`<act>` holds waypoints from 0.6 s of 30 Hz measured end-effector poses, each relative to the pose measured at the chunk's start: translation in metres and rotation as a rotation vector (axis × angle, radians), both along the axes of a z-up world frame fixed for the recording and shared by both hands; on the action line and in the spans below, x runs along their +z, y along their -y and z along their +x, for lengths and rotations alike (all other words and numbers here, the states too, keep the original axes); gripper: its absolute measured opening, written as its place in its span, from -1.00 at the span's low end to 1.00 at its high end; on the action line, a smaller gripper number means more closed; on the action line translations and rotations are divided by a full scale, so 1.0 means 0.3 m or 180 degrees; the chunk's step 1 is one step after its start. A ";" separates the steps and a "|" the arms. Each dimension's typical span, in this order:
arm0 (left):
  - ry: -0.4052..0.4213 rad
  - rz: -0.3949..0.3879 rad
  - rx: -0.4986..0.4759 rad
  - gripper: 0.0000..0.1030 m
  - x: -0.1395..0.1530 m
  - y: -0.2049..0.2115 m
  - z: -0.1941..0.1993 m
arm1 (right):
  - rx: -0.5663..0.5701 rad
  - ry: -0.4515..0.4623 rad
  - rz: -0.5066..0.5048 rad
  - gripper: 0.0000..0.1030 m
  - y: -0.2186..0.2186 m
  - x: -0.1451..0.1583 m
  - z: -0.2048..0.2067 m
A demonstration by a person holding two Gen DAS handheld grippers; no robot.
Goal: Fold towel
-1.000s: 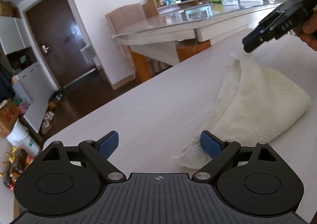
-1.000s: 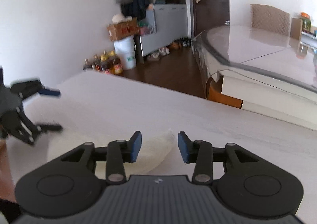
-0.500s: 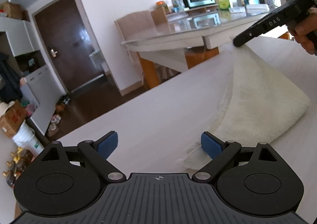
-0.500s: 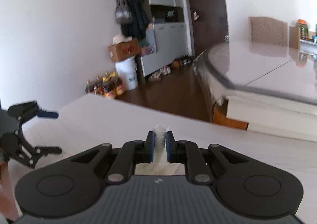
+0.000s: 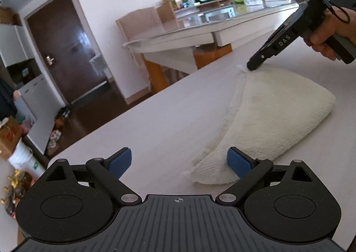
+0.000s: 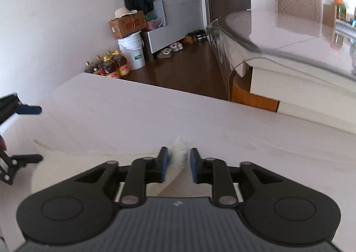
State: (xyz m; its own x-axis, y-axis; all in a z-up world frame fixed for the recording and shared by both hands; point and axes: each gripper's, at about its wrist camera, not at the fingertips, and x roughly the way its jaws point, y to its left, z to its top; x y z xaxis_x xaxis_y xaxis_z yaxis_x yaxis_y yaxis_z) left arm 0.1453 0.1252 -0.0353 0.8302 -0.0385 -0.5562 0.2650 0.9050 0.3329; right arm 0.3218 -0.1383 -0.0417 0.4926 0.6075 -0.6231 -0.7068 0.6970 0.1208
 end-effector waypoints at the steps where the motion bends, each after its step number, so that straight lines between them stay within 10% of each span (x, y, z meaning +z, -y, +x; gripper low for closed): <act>1: 0.0021 -0.0009 0.0063 0.89 0.002 -0.004 0.002 | -0.0034 0.0102 0.0029 -0.45 0.004 0.017 -0.016; 18: -0.0138 -0.0260 0.0880 0.93 0.010 -0.048 0.076 | 0.0355 0.0327 -0.0498 -0.45 -0.056 0.006 -0.165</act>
